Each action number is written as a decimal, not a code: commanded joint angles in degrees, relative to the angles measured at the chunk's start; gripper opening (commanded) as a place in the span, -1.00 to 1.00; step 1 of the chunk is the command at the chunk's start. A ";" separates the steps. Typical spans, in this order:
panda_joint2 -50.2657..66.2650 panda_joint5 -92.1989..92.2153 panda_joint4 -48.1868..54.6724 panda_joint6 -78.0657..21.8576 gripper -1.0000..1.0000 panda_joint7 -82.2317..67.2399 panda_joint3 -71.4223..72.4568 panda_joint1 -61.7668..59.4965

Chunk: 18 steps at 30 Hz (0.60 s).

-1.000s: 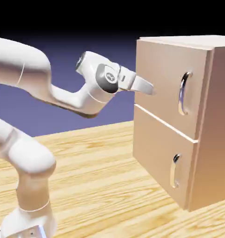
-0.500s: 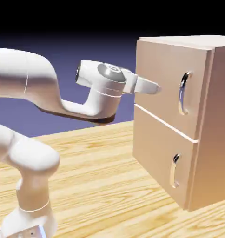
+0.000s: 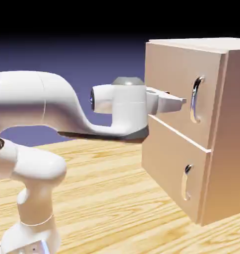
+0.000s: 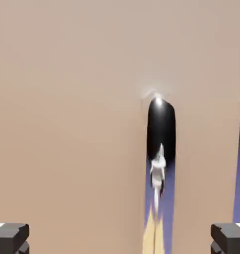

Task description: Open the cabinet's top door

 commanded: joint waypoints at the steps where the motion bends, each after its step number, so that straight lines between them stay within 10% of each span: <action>1: -0.36 -2.50 0.32 -0.16 0.00 1.86 -0.89 0.76; 11: 2.42 -13.47 8.94 -2.60 0.00 10.06 -10.45 13.88; 12: 2.42 -13.47 8.94 -2.60 -1.00 10.06 -10.45 13.88; 18: 3.03 -8.25 1.16 -7.05 -1.00 10.06 -2.33 3.50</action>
